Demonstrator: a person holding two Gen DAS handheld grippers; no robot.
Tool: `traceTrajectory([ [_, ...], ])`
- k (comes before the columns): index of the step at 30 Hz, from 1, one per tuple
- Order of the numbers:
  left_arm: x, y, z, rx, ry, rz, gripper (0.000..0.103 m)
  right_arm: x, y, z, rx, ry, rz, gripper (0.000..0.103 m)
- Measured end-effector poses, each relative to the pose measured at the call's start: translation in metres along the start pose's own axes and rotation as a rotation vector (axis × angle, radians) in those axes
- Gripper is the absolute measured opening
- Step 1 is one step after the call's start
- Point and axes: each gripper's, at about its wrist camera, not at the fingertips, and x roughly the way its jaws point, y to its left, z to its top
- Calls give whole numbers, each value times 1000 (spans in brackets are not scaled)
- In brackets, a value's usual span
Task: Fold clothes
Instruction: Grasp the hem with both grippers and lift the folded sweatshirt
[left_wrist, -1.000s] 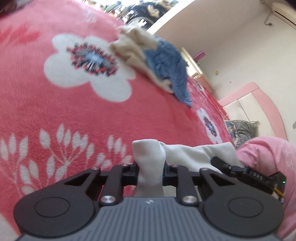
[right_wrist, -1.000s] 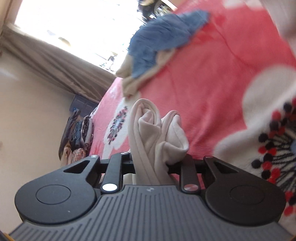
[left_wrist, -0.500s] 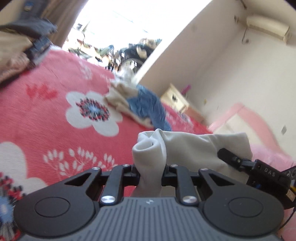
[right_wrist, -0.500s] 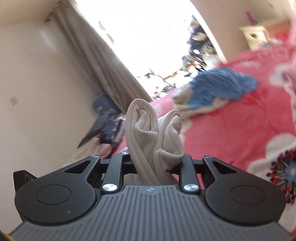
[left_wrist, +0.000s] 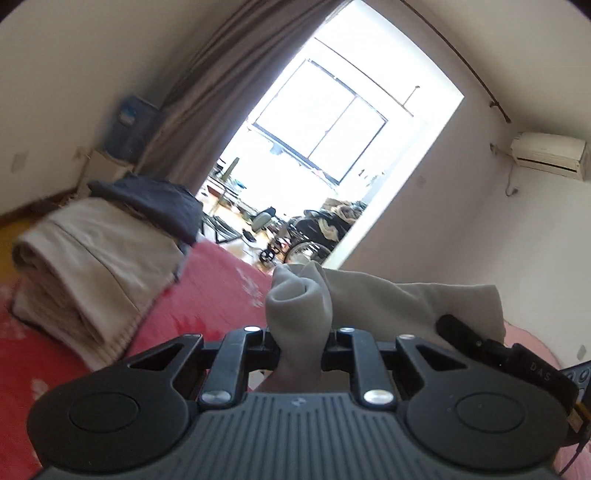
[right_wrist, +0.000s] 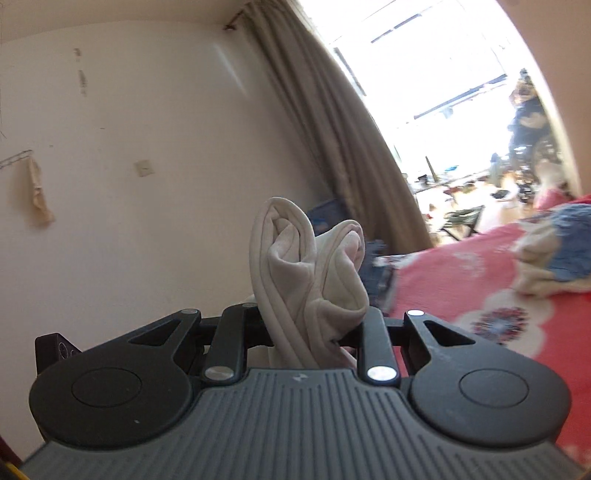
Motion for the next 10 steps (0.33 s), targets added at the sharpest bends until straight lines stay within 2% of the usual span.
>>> traceTrajectory([
  [5,-19,46,69,15,-47,88,18,73,37,-3,23,-7,114,20],
  [10,-14,97,130,3,-86,164,18,149,54,-10,106,-7,185,20],
])
